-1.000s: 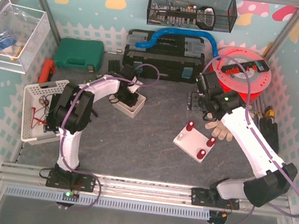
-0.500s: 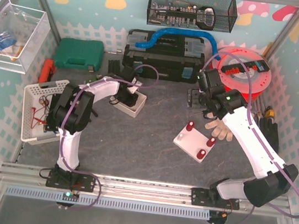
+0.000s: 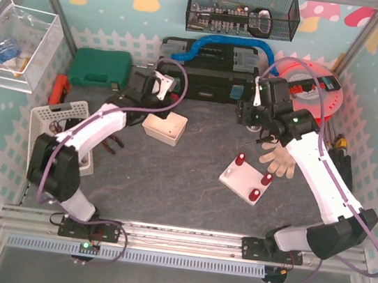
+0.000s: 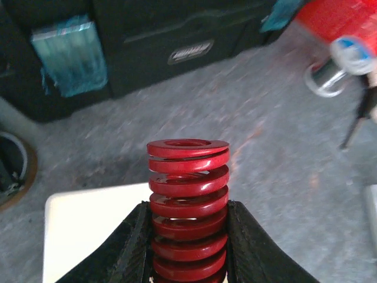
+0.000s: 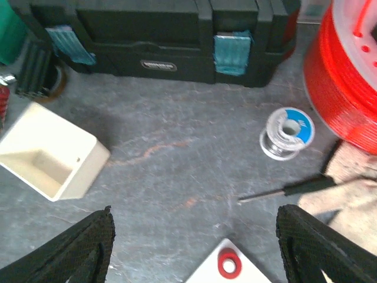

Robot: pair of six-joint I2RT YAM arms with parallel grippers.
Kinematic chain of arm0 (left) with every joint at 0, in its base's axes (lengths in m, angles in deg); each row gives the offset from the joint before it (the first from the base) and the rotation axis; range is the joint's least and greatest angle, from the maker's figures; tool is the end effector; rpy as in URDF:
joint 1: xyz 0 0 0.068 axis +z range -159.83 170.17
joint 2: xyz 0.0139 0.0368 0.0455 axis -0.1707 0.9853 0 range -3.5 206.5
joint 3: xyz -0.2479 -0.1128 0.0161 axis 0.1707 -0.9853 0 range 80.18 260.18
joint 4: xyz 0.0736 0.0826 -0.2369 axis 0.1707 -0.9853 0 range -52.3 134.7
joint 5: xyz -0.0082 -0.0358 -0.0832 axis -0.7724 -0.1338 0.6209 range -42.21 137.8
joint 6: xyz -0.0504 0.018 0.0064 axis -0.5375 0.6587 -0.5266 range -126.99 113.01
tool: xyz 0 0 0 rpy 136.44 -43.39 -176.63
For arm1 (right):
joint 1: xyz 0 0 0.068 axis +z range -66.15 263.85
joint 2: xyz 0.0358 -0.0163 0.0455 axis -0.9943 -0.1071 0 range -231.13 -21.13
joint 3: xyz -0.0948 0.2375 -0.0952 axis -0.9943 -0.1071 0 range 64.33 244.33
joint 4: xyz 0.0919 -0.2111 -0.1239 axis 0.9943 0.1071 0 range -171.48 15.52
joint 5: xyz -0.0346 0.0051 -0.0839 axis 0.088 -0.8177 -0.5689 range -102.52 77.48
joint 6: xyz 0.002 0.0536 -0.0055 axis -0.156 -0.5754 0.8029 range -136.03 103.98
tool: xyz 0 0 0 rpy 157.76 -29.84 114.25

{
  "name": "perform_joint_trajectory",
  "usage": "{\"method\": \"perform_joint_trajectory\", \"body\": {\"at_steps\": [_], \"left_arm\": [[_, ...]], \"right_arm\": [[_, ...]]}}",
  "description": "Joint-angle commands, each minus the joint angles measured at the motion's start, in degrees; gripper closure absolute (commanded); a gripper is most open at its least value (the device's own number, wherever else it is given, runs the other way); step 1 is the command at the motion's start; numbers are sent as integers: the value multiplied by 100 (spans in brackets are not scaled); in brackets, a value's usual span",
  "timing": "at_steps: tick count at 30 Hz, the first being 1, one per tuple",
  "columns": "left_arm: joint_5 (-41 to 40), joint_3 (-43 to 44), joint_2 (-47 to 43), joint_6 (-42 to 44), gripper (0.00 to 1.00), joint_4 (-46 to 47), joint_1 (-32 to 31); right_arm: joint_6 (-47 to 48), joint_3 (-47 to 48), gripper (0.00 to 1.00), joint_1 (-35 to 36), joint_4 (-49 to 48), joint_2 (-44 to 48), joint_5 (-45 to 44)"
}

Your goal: Install the large spring

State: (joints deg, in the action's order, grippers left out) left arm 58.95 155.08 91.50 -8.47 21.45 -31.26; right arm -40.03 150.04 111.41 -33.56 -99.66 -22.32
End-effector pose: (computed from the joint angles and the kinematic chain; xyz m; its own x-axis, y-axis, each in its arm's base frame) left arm 0.3446 -0.1427 0.2739 -0.6514 0.2285 -0.7235 0.4728 0.8681 -0.1515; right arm 0.2561 0.1268 0.3913 -0.6674 0.1039 -0.7374 -0.0766 0.9754 0.2067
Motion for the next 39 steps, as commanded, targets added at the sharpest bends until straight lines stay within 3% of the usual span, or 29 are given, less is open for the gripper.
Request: {"method": "perform_joint_trajectory", "body": {"at_steps": [1, 5, 10, 20, 28, 39], "left_arm": [[907, -916, -834, -103, 88, 1676, -67], [1106, -1952, -1553, 592, 91, 3015, -394], [1518, -2486, -1893, 1144, 92, 3638, -705], [1668, -2457, -1708, 1670, 94, 3910, -1231], [1674, -2384, -1617, 1674, 94, 3956, -1302], [1806, -2289, -1540, 1710, 94, 3962, -1328]], "right_arm": [[54, 319, 26, -282, -264, -282, 1260], [255, 614, 35, -365, -301, -630, 2112], [302, 849, 46, -364, -295, -1036, 3127], [398, 842, 45, -356, -380, -1417, 5101], [449, 585, 46, -326, -361, -1452, 5432], [757, 774, 46, -190, 86, -1818, 5225]]}}
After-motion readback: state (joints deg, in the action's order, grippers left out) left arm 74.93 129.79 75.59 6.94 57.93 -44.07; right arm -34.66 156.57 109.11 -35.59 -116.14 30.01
